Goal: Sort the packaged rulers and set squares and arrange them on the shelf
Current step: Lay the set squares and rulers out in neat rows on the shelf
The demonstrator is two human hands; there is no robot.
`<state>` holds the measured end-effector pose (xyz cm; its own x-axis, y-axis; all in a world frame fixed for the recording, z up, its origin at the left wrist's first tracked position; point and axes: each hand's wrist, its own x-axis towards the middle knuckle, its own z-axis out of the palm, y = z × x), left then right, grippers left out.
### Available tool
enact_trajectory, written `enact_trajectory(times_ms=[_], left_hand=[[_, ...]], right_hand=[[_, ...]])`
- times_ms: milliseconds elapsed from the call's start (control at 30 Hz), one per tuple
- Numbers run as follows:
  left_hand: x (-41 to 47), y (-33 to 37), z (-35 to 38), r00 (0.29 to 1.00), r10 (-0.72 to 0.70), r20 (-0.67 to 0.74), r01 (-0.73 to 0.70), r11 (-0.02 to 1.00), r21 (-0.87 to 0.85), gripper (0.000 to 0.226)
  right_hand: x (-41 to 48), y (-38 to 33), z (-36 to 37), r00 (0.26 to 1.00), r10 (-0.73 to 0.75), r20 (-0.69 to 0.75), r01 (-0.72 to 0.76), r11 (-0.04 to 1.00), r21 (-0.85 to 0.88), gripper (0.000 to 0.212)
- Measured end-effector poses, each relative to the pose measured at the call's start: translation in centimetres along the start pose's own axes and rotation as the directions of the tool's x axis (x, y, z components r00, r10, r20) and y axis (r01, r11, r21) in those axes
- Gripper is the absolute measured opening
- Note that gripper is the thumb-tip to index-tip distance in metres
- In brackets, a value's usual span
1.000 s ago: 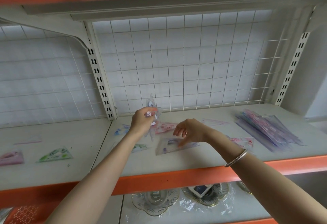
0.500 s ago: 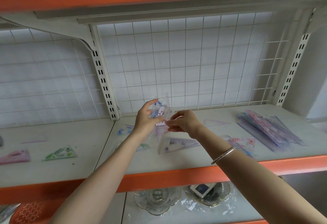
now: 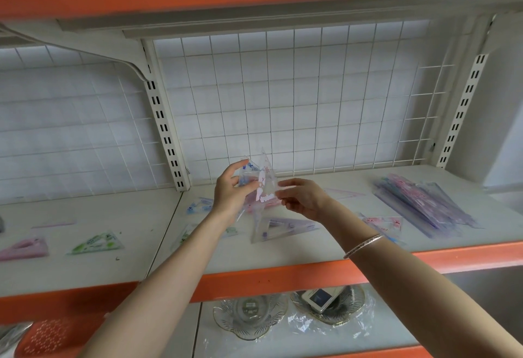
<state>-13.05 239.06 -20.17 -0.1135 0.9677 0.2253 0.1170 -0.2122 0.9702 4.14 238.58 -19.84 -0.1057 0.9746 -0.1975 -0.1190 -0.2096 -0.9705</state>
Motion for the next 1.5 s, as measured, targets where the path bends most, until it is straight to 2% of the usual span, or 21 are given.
enact_trajectory(times_ms=[100,167,233,333,533,633,700,767,833,900,967,1033,1100,1200,1267,1333,1500], left_hand=[[0.2,-0.2,-0.4,0.997,0.039,-0.066,-0.035,0.997,0.067,0.053],[0.2,0.0,-0.7,0.992,0.092,-0.088,-0.078,0.984,0.157,0.043],[0.2,0.2,-0.9,0.986,0.161,-0.053,-0.139,0.945,0.295,0.03],[0.1,0.6,-0.9,0.96,0.273,0.061,-0.266,0.824,0.5,0.028],[-0.2,0.9,0.1,0.928,0.293,0.228,-0.372,0.726,0.578,0.022],[-0.2,0.9,0.2,0.928,0.299,0.221,-0.37,0.689,0.624,0.015],[-0.1,1.0,0.3,0.944,0.285,0.169,-0.326,0.716,0.617,0.012],[0.1,1.2,0.1,0.963,0.246,0.114,-0.265,0.768,0.583,0.011],[0.4,1.4,-0.2,0.977,0.196,0.08,-0.208,0.827,0.522,0.013],[0.8,1.4,-0.6,0.987,0.141,0.075,-0.16,0.874,0.46,0.015],[1.2,0.9,-0.9,0.996,0.053,0.076,-0.079,0.918,0.389,0.018],[1.5,0.6,-1.2,0.996,-0.026,0.087,0.0,0.957,0.29,0.018],[1.6,0.4,-1.4,0.995,-0.039,0.09,0.015,0.968,0.249,0.018],[1.7,0.6,-1.6,1.0,0.021,0.021,-0.027,0.958,0.286,0.019],[1.9,0.6,-1.9,0.997,0.057,-0.044,-0.04,0.944,0.328,0.014],[2.5,0.3,-2.4,0.994,0.078,-0.082,-0.04,0.919,0.392,0.019],[3.3,-0.3,-3.5,0.995,0.07,-0.068,-0.036,0.913,0.406,0.029]], right_hand=[[-0.1,-0.4,-0.7,0.995,-0.091,-0.05,0.093,0.995,0.037,0.042],[-0.1,-0.9,-1.2,0.981,-0.171,-0.087,0.173,0.985,0.02,0.036],[-0.1,-1.4,-1.6,0.963,-0.238,-0.13,0.234,0.971,-0.042,0.022],[-0.1,-2.1,-1.4,0.952,-0.281,-0.123,0.266,0.956,-0.124,0.01],[0.0,-2.6,-0.2,0.942,-0.335,-0.039,0.301,0.888,-0.348,0.006],[0.1,-2.8,0.3,0.927,-0.374,-0.031,0.339,0.87,-0.358,0.006],[0.3,-2.8,0.6,0.907,-0.421,-0.02,0.382,0.84,-0.385,0.004],[0.6,-2.6,0.5,0.861,-0.509,0.006,0.436,0.73,-0.527,0.017],[0.8,-2.1,0.2,0.791,-0.608,0.069,0.457,0.512,-0.727,0.036],[1.2,-1.6,-0.2,0.748,-0.644,0.163,0.461,0.326,-0.825,0.049],[1.4,-1.1,-0.5,0.733,-0.648,0.207,0.471,0.263,-0.842,0.052],[1.6,-0.9,-0.6,0.722,-0.661,0.205,0.475,0.258,-0.841,0.052],[1.9,-0.9,-0.5,0.73,-0.65,0.213,0.461,0.237,-0.855,0.052],[2.6,-1.0,-0.3,0.759,-0.608,0.233,0.429,0.198,-0.882,0.05],[3.1,-1.2,-0.3,0.796,-0.569,0.206,0.382,0.209,-0.9,0.045],[3.8,-1.3,-0.3,0.845,-0.505,0.176,0.328,0.229,-0.917,0.045],[5.9,-0.9,0.2,0.936,-0.309,0.17,0.253,0.255,-0.933,0.048]])
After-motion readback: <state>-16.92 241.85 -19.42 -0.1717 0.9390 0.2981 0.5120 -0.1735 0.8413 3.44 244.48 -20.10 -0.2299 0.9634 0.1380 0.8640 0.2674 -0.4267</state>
